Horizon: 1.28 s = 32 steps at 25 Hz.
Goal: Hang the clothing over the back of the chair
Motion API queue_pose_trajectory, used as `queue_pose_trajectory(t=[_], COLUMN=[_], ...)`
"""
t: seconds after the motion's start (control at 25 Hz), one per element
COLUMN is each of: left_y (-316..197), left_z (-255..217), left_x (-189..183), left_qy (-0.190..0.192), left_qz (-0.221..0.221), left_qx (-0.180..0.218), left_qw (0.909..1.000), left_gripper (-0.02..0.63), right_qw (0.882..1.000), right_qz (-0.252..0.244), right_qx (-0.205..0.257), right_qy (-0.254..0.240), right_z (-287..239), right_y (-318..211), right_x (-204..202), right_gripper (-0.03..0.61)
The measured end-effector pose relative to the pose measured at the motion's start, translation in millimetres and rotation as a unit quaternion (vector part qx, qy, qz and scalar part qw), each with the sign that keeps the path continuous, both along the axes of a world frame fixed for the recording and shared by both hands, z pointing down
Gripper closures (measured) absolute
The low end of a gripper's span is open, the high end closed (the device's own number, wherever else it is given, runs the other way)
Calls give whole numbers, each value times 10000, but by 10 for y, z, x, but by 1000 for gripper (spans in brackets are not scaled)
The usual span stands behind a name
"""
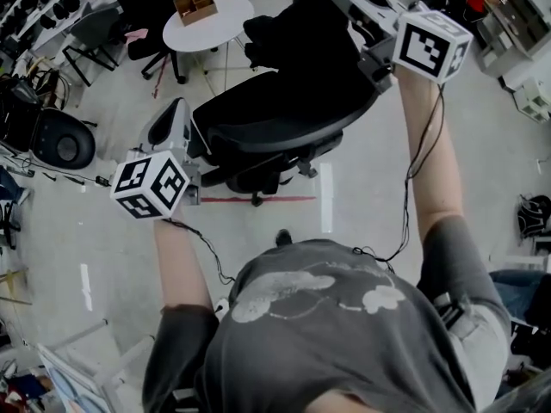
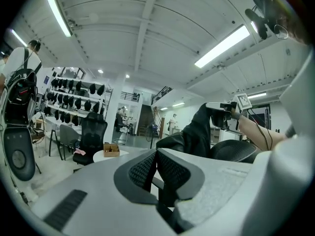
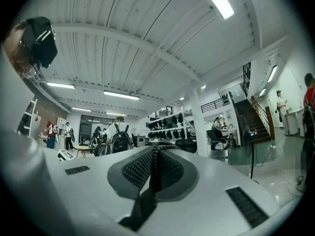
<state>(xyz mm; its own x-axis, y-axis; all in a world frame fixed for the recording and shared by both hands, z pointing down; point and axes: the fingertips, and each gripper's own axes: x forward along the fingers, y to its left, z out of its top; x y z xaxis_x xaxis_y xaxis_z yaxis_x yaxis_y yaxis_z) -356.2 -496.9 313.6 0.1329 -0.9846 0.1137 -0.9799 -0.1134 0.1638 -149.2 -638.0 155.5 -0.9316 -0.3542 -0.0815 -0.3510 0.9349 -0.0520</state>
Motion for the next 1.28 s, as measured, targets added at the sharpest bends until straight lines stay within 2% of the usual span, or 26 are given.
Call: queue_pose_trajectory(t=[0.24,0.4,0.6,0.8,0.96,1.28], left_y=[226,395,614,920,1154,1650], left_z=[-54,-107,-203,-289,-290,-283], left_x=[172,305,502,777,955,1321], left_qy=[-11,-28,-78,-166,-178,-152], left_qz=[-57,-85,-112,-82,-52,7], left_qx=[74,120,183,291,292,305], left_qw=[10000,9999,9997,9994,9994,9994], left_gripper=[611,611,611,611,611,611], right_qw=[9993,9991,9983,9972,9977,9966], right_qz=[-373,-405,-570,-735,-662,-782], right_qx=[79,-123,-143,44,-85,251], right_qy=[12,-75,-46,-111,-111,56], right_z=[64,160,262,279,424,515], right_y=[453,665,1107,1579,1793,2518], right_x=[21,153,243,404,610,792], right_gripper=[580,580,580,580,580,580])
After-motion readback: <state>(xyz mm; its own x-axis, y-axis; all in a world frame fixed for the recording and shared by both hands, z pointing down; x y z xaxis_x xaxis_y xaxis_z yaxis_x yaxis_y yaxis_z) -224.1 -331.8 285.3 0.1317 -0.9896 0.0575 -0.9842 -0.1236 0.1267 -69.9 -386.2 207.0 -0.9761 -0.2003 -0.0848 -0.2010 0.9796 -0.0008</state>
